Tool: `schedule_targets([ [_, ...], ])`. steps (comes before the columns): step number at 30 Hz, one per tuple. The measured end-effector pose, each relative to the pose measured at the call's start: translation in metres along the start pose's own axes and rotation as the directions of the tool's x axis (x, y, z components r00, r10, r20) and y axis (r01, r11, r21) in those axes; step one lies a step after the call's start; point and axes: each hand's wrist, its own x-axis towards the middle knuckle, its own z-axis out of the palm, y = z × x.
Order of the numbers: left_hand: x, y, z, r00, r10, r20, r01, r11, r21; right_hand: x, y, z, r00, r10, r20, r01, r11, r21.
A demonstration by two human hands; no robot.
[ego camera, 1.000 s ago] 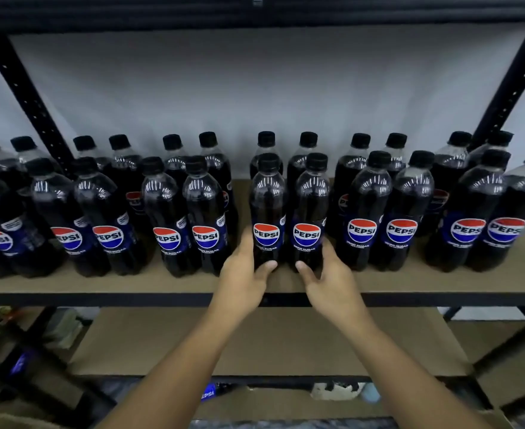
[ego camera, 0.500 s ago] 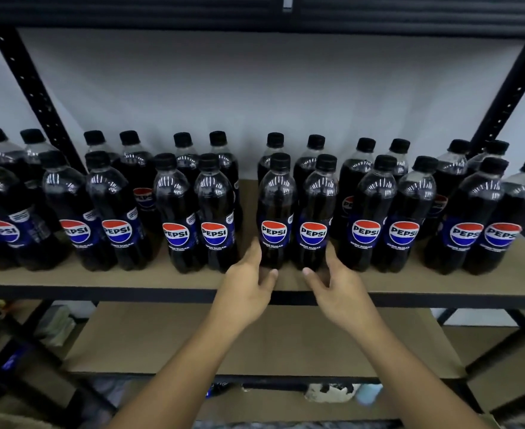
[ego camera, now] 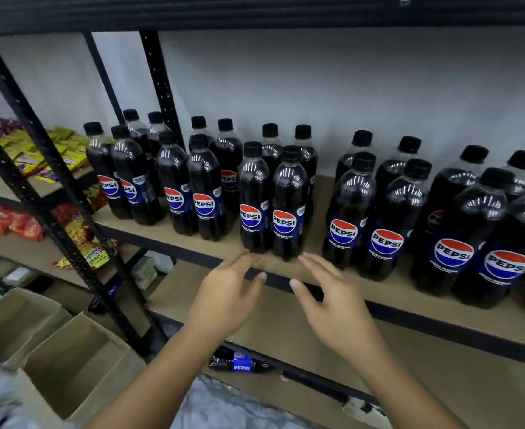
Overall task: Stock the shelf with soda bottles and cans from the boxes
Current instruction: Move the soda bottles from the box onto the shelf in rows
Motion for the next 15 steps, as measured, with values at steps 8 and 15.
schedule_targets([
  [8,0.057,-0.044,-0.001,0.998,-0.065,0.001,0.063,0.951,-0.304,0.053,-0.017,0.039,0.978,0.196,-0.077,-0.187,0.976,0.108],
  [15,0.087,-0.068,0.013,0.994,0.093,0.051,-0.069,0.930,-0.362,0.067,-0.018,0.067,0.917,0.266,-0.297,-0.264,0.963,0.046],
])
